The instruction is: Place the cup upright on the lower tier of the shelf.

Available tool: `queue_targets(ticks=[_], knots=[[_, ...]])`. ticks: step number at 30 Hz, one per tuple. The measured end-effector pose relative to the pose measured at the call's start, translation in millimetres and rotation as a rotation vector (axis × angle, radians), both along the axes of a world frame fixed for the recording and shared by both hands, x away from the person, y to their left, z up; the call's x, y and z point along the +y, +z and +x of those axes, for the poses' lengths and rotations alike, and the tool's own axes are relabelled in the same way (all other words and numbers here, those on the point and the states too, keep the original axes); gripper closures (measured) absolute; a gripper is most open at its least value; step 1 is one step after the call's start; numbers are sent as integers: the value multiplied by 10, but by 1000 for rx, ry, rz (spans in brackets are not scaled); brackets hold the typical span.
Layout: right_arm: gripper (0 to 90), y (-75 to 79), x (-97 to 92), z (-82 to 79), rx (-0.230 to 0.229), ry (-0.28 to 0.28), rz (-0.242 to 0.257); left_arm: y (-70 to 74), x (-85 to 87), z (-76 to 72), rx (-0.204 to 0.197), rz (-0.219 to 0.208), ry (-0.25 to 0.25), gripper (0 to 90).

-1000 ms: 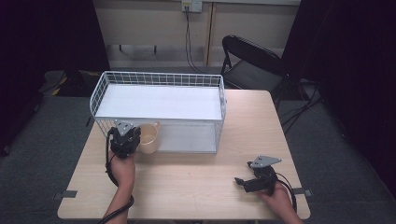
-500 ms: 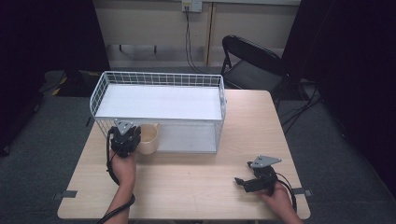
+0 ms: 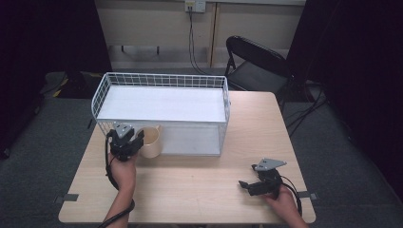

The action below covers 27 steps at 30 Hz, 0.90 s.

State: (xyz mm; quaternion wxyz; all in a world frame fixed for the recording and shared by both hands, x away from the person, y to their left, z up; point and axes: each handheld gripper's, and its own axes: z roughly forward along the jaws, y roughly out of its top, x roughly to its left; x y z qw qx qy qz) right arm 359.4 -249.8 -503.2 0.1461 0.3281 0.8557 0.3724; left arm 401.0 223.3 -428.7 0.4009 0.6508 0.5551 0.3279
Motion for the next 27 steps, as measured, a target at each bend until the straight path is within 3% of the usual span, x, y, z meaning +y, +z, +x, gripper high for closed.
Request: queue_targets(ticks=[13, 15, 19, 21, 27], knots=[[129, 0, 0, -1, 1, 0, 0, 144, 113, -322, 20, -29, -129, 452], [129, 0, 0, -1, 1, 0, 0, 129, 106, -363, 29, -10, -148, 434], [129, 0, 0, 0, 0, 0, 0, 74, 97, -418, 39, -13, -168, 419], [129, 0, 0, 0, 0, 0, 0, 34, 84, -428, 50, 12, -175, 408], [129, 0, 0, 0, 0, 0, 0, -72, 69, -391, 71, 13, -162, 408]])
